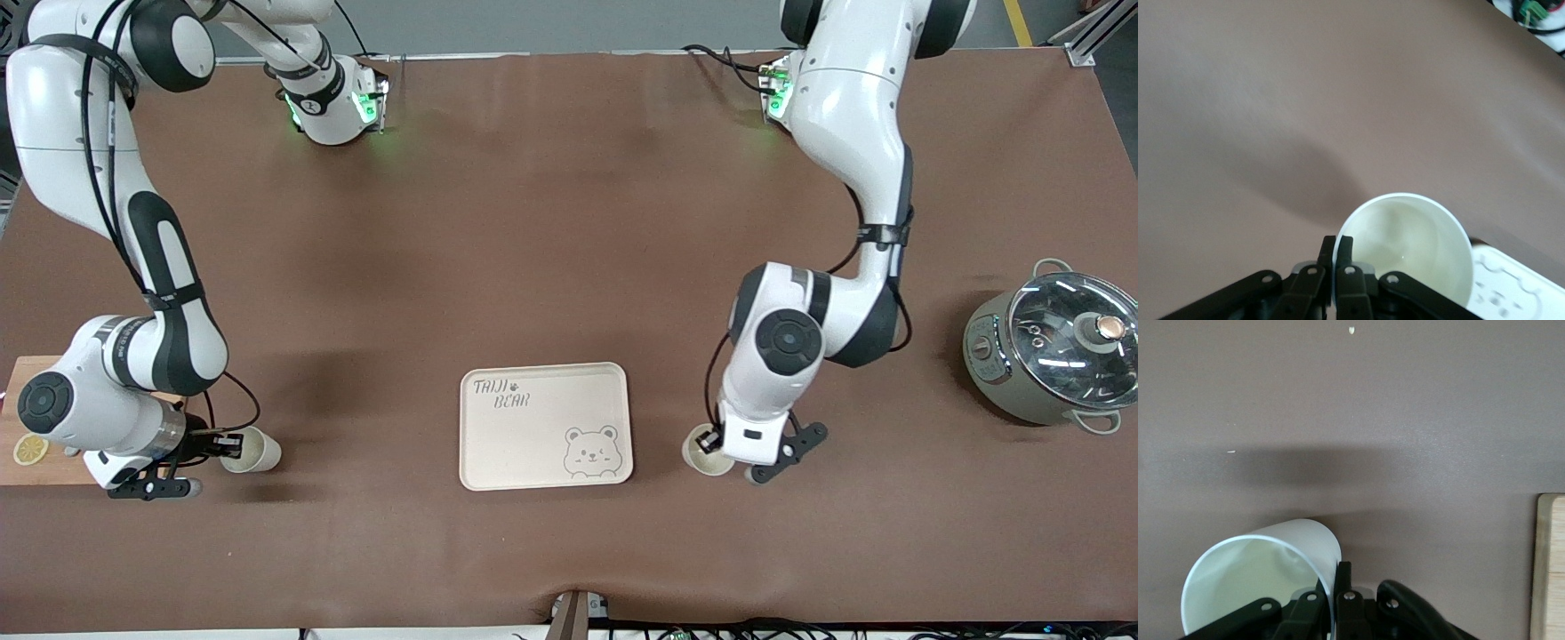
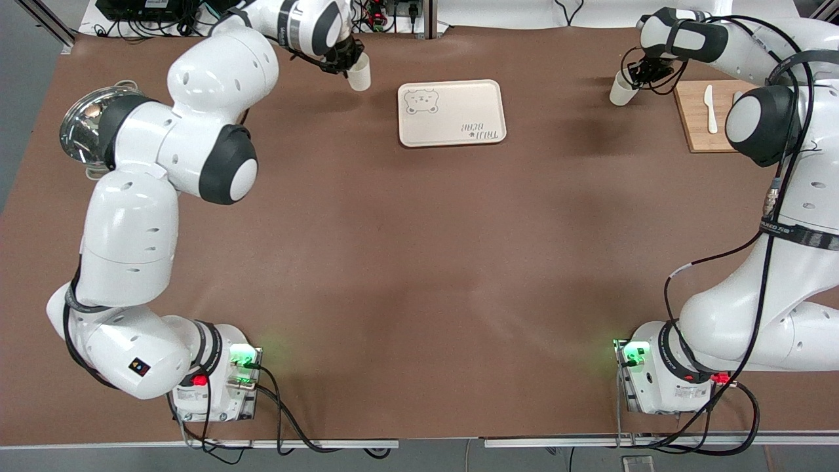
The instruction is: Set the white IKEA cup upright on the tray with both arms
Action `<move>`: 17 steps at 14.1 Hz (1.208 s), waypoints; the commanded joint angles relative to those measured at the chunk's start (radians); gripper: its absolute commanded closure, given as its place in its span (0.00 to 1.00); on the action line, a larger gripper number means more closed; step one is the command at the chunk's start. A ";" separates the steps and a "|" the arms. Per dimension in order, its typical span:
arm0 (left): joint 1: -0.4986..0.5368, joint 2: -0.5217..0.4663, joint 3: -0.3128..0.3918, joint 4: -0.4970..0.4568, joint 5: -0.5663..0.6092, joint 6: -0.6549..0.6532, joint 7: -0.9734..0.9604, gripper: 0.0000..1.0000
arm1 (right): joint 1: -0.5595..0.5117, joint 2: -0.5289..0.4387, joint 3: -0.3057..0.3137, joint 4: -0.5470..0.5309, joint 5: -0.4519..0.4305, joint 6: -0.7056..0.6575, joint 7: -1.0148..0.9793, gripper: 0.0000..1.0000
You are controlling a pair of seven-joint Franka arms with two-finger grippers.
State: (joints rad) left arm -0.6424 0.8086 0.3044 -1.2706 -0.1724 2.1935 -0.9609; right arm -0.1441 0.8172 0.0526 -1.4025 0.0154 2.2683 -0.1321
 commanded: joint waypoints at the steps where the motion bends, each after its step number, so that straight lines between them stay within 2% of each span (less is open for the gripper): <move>1: -0.058 0.000 0.024 0.029 -0.009 -0.023 -0.112 1.00 | -0.006 0.008 0.007 0.014 -0.009 -0.003 -0.008 1.00; 6: -0.141 0.021 0.025 0.045 -0.007 -0.015 -0.231 1.00 | 0.000 -0.007 0.013 0.022 0.008 -0.026 0.006 1.00; 8: -0.169 0.035 0.030 0.054 -0.006 -0.015 -0.262 1.00 | 0.014 -0.016 0.018 0.052 0.011 -0.117 0.038 1.00; 12: -0.226 0.087 0.041 0.057 0.016 -0.014 -0.317 1.00 | 0.081 -0.016 0.024 0.160 0.018 -0.274 0.236 1.00; 17: -0.255 0.118 0.048 0.057 0.016 -0.002 -0.328 1.00 | 0.201 -0.026 0.024 0.172 0.020 -0.291 0.497 1.00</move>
State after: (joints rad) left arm -0.8793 0.9078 0.3299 -1.2424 -0.1713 2.1940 -1.2642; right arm 0.0218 0.8083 0.0820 -1.2294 0.0221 1.9941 0.2756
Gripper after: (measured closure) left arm 0.965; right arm 0.965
